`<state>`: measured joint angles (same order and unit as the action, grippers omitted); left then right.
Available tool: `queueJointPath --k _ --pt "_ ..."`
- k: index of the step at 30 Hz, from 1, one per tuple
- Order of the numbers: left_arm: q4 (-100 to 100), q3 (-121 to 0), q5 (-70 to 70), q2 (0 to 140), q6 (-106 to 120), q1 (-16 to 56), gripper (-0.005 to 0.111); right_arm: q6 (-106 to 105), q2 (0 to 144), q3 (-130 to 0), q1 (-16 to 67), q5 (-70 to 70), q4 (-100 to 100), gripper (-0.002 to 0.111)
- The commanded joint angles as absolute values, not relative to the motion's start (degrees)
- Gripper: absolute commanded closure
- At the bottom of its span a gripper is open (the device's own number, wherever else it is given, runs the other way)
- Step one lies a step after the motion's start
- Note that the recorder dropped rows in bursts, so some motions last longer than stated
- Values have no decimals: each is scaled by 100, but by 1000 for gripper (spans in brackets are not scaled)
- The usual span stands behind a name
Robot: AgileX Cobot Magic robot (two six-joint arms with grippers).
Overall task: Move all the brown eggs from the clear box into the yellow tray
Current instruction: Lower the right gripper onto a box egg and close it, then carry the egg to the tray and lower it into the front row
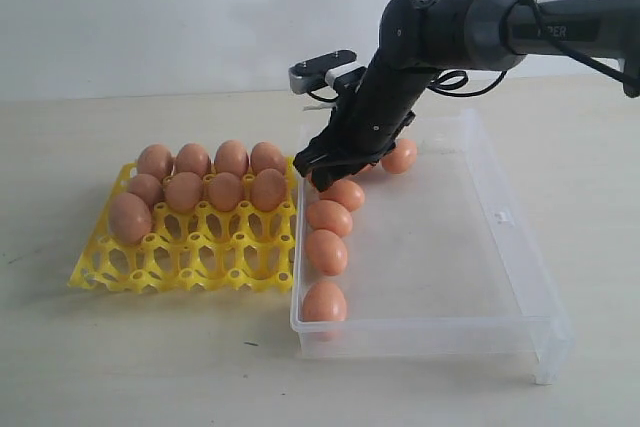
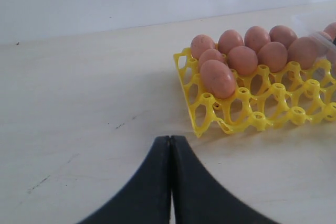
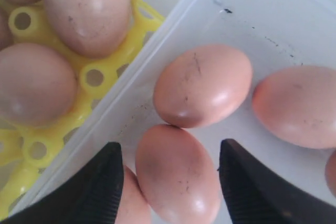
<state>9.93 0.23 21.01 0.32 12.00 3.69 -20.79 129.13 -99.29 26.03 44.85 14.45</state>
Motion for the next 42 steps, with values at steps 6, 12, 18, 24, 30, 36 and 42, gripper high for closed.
queueJointPath --k 6,12,18,24,30,36,42 --pt "981 0 2056 0 1198 393 107 -2291 12903 -9975 2762 4548 1188 54" --pt "981 0 2056 0 1198 393 107 -2291 13043 -9975 2797 4410 963 54" --pt "981 0 2056 0 1198 393 107 -2291 13261 -9975 2797 4046 880 54" --pt "981 0 2056 0 1198 393 107 -2291 13529 -9975 2797 4000 903 55" --pt "981 0 2056 0 1198 393 107 -2268 13448 -9975 2797 3801 983 95" --pt "981 0 2056 0 1198 393 107 -2251 13158 -9975 2769 3624 1121 108" --pt "981 0 2056 0 1198 393 107 -2242 12455 -9457 2740 2923 1834 108"
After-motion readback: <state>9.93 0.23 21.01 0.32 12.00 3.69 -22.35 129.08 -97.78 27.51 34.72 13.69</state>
